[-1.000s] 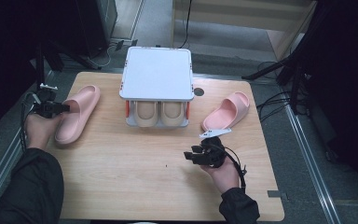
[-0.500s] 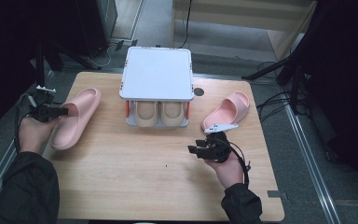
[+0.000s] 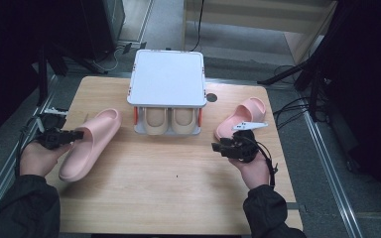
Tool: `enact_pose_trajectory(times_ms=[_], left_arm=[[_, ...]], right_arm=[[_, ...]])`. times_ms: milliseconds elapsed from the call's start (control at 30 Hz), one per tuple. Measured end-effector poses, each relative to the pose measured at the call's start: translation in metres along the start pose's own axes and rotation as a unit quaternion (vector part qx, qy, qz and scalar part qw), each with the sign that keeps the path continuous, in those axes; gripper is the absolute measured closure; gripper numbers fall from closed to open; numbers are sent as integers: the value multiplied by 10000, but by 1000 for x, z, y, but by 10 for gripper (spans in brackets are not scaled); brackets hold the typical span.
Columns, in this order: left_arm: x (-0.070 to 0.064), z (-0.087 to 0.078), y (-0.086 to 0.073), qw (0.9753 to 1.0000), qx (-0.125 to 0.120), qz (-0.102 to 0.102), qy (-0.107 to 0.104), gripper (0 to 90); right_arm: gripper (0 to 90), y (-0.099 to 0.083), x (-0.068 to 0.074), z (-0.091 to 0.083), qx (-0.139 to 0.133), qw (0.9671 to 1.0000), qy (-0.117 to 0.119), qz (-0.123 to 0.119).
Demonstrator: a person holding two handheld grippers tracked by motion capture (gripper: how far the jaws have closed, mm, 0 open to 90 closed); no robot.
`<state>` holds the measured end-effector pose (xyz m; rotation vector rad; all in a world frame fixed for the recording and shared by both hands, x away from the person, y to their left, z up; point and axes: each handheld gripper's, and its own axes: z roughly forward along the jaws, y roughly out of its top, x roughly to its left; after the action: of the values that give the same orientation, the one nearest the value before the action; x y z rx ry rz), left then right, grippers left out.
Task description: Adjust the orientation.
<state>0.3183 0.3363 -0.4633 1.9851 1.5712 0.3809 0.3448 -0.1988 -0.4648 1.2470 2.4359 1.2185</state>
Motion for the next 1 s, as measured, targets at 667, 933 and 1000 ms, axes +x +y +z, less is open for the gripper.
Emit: enact_pose_trajectory(times_ms=[667, 933, 1000], left_arm=[[-117, 15, -16, 9881, 93, 1182, -984, 821], [-151, 41, -21, 9826, 320, 1438, -1129, 819], [-157, 45, -22, 9820, 360, 1475, -1119, 815]], right_arm=[[527, 0, -57, -17, -279, 9970, -528, 501], [518, -1, -74, -12, -218, 9953, -752, 567], [518, -1, -75, -11, -185, 9950, -807, 551]])
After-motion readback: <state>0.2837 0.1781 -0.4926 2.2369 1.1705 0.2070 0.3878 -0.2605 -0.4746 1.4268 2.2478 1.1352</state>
